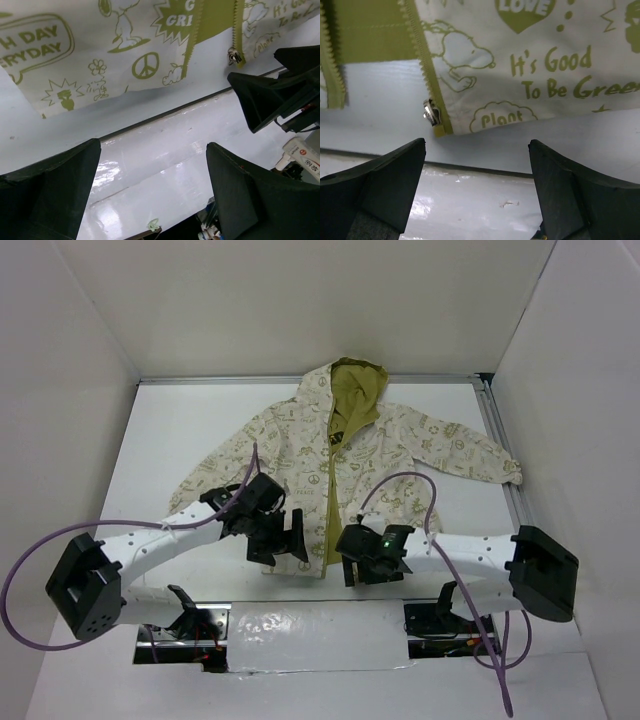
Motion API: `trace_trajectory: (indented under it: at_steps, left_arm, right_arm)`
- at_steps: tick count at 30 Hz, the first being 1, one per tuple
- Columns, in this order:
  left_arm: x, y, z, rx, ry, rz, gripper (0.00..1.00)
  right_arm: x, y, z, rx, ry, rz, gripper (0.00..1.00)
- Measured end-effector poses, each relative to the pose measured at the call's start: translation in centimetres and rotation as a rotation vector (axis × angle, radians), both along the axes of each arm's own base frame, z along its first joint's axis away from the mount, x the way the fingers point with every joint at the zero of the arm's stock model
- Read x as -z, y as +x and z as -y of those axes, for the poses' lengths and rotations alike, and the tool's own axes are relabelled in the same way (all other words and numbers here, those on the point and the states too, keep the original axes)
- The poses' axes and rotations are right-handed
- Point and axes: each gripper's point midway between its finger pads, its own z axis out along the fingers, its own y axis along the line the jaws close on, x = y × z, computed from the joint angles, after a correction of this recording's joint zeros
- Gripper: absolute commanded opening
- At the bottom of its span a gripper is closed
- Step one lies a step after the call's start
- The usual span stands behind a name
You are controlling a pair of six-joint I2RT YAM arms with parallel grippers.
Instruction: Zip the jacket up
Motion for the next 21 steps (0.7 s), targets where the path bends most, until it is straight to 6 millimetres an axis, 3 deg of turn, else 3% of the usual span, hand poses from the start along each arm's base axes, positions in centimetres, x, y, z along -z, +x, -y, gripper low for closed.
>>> trace_trajectory:
  at_steps: [8,12,14,18,19,21]
  left_arm:
    - [-0.2,-0.3,-0.3,-0.033,0.010,-0.001,0.99]
    - [-0.3,-0.2,-0.3,-0.041,0.008,0.006,0.99]
    - [-0.2,-0.2,-0.5,-0.045,0.017,0.008,0.99]
    - [0.0,-0.2,-0.9,-0.055,0.039,0.008,0.99]
    - [0.1,-0.2,-0.9,-0.056,0.044,0.008,0.99]
    - [0.1,-0.1,-1.0,-0.059,0.050,0.010,0.99]
  right_arm:
    - [-0.3,2.5,1.2,0.269,0.065,-0.016,0.89]
    - [0.6,2.5,2.5,0.376,0.083,-0.069,0.86]
    - [1.0,2.5,2.8,0.411,0.073,-0.091,0.76]
    - [1.3,3.0,2.7,0.443,0.047,-0.118,0.38]
    - [1.3,3.3,2.5,0.449,0.044,-0.121,0.01]
    - [1.2,4.1,2.0,0.455,0.047,-0.113,0.00]
